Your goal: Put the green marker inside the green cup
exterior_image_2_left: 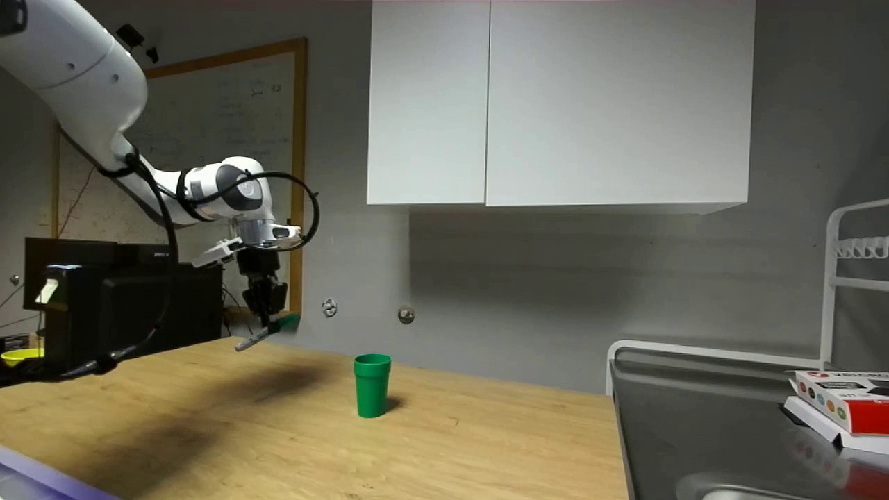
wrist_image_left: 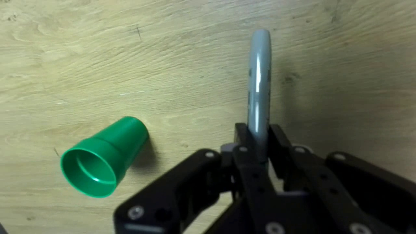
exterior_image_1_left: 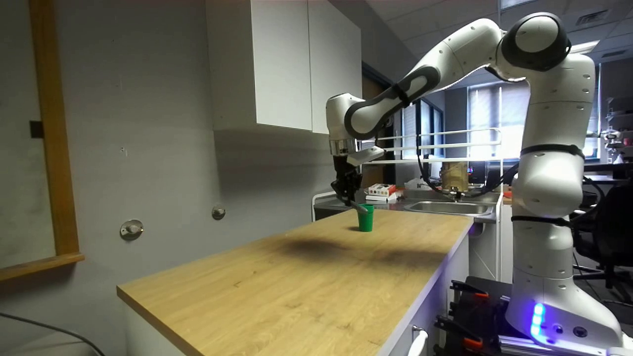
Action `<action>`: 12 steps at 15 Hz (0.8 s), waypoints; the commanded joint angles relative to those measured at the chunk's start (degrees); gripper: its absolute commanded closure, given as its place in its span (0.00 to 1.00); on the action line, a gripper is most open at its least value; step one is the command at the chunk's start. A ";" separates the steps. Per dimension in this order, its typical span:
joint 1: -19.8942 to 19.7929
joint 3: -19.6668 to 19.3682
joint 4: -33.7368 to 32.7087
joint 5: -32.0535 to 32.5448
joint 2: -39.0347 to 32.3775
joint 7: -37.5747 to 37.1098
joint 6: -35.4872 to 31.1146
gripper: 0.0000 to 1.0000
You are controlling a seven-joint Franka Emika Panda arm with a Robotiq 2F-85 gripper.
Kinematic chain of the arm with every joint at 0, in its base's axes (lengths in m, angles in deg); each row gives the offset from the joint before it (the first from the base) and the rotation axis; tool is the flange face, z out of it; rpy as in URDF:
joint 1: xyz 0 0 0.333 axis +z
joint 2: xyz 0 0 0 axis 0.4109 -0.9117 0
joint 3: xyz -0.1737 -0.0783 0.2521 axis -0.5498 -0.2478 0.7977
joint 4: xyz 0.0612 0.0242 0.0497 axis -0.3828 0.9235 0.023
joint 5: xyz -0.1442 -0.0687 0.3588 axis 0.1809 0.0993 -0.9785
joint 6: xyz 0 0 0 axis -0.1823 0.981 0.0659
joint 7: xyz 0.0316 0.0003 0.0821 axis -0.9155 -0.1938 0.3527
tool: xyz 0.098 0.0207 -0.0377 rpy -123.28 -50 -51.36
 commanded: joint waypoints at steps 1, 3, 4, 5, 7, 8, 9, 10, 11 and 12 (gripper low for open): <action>-3.16 -1.00 -1.72 1.14 1.26 -7.24 0.89 0.94; -4.99 -1.61 -2.86 1.76 1.76 -11.11 1.20 0.94; -5.91 -2.00 -3.38 2.19 1.95 -13.04 1.15 0.94; -6.73 -2.30 -3.91 2.67 2.15 -15.10 1.23 0.94; -8.12 -2.73 -4.94 3.98 2.51 -19.78 1.37 0.94; -8.76 -2.89 -5.38 4.86 2.53 -22.28 1.21 0.94; -9.31 -2.91 -5.79 5.91 2.67 -25.04 1.26 0.94; -9.81 -2.94 -6.12 7.04 2.64 -27.87 1.15 0.94; -10.27 -2.92 -6.43 8.35 2.63 -30.91 1.07 0.94; -10.71 -2.94 -6.73 9.84 2.38 -34.00 0.89 0.94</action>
